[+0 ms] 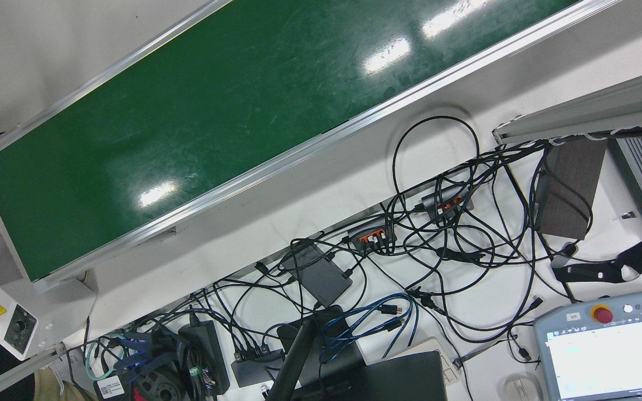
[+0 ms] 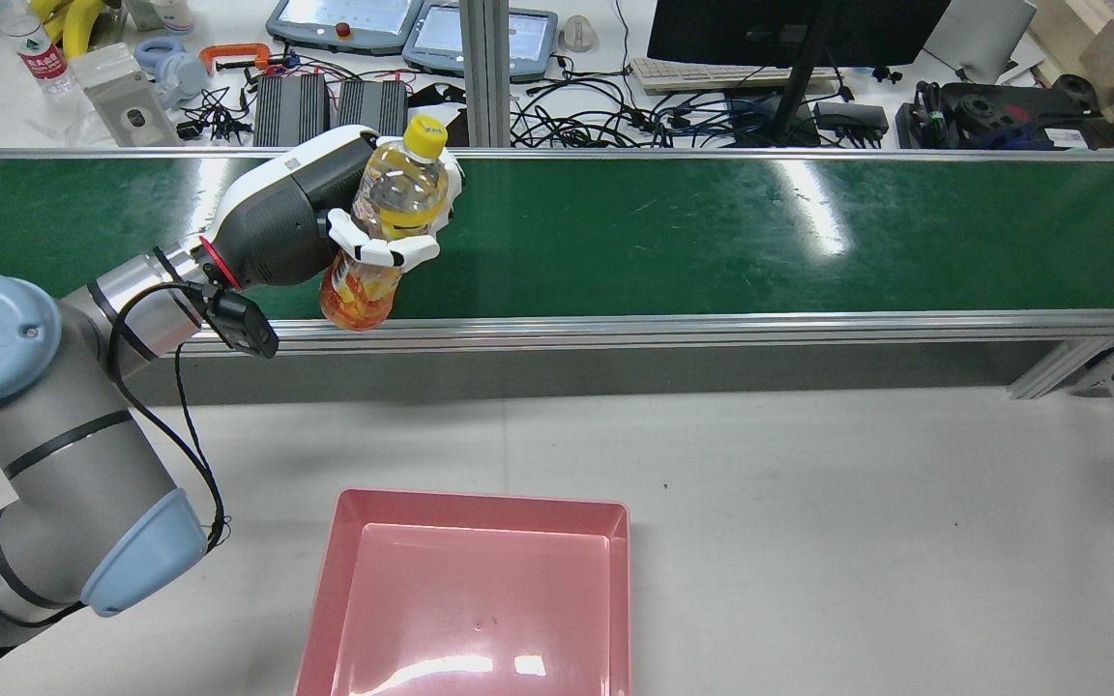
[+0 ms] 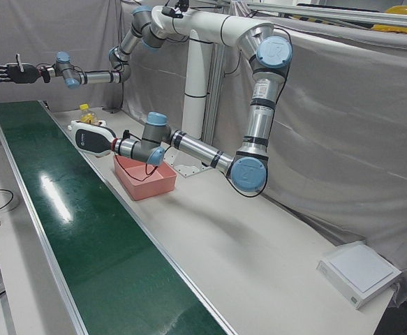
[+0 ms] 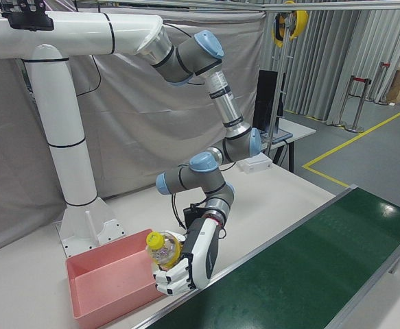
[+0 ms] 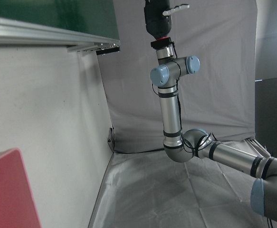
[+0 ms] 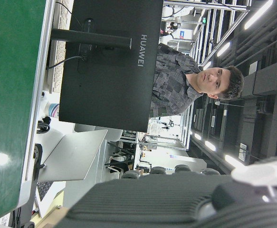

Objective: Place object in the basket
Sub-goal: 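Lift the bottle off the belt and carry it over the pink basket, then lower the bottle into the pink basket and open the left hand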

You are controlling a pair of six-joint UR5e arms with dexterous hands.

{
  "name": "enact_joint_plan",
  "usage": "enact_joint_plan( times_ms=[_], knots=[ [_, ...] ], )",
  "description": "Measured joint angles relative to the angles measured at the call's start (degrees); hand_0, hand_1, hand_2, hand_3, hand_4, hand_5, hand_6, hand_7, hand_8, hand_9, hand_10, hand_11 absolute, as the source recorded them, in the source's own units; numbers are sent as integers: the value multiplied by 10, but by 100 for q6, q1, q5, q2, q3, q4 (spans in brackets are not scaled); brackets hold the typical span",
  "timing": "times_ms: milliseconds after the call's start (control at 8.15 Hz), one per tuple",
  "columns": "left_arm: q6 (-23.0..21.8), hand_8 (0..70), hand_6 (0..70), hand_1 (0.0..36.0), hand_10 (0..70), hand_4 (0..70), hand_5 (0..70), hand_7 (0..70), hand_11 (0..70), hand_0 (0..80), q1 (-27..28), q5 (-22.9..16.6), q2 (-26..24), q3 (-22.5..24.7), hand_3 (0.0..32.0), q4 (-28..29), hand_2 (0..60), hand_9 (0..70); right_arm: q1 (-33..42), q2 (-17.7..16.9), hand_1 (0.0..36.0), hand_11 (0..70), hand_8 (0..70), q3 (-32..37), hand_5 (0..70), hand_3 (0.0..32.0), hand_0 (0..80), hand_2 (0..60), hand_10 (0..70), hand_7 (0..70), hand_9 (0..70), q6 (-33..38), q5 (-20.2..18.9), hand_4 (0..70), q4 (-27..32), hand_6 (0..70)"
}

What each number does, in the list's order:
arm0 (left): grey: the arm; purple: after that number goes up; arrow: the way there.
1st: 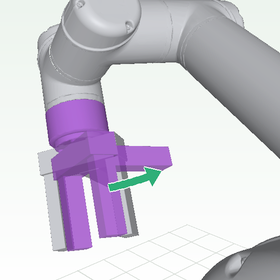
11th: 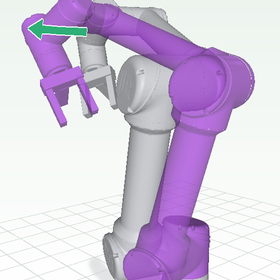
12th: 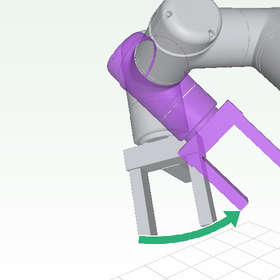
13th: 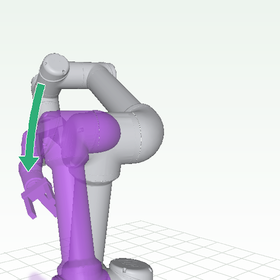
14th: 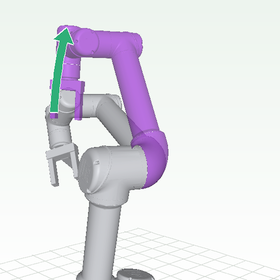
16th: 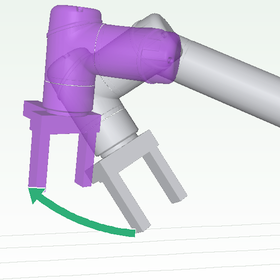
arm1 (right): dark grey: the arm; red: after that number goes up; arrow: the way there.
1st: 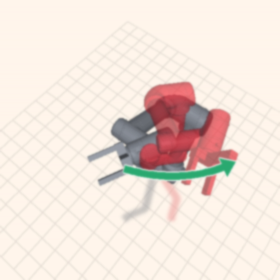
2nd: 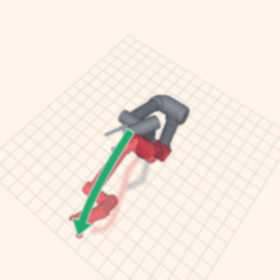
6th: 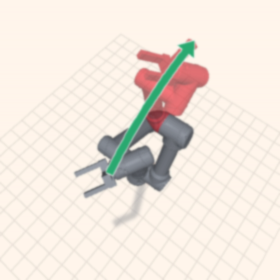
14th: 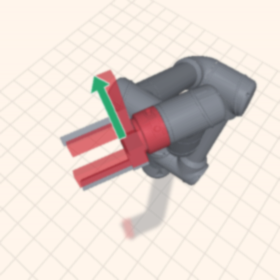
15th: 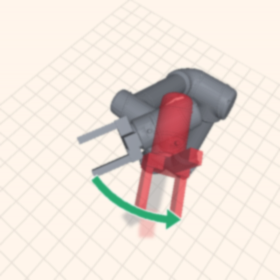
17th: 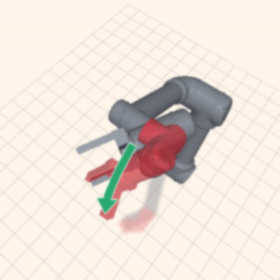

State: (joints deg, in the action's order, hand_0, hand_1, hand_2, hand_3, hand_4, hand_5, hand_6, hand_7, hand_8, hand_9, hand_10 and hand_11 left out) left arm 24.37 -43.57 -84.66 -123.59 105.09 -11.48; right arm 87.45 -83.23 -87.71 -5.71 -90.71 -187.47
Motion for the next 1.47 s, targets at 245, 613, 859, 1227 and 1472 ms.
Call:
enact_joint_plan(
  times_ms=[245, 613, 859, 1227, 1472],
  knots=[
    [291, 475, 334, 217, 581, 377, 606, 700, 700, 566, 386, 2, 294, 434, 0, -53, 359, 700, 0, 0, 0, 0, 0, 0, 0, 0, 0, 0, 0, 0, 0, 0, 0, 0, 0, 0],
    [940, 463, 329, 215, 566, 373, 598, 700, 700, 566, 1177, 15, 429, 939, 0, -603, 347, 687, 0, 0, 0, 0, 0, 0, 0, 0, 0, 0, 0, 0, 0, 0, 0, 0, 0, 0],
    [1258, 419, 299, 197, 518, 359, 544, 685, 700, 559, 1547, 4, -6, 999, 0, -1200, 275, 623, 0, 0, 0, 0, 0, 0, 0, 0, 0, 0, 0, 0, 0, 0, 0, 0, 0, 0],
    [1486, 188, 118, 116, 337, 209, 263, 340, 491, 517, 2016, 28, -509, 1017, 0, -1832, 0, 319, 0, 0, 0, 0, 0, 0, 0, 0, 0, 0, 0, 0, 0, 0, -2, 0, 0, 0],
    [1503, 54, 39, 52, 173, 74, 130, 89, 263, 498, 2056, 17, -522, 1016, 0, -1891, 0, 100, 0, 0, 0, 0, 0, 0, 0, 0, 0, 0, 0, 0, 0, 0, -2, 0, 0, 0]
  ],
)
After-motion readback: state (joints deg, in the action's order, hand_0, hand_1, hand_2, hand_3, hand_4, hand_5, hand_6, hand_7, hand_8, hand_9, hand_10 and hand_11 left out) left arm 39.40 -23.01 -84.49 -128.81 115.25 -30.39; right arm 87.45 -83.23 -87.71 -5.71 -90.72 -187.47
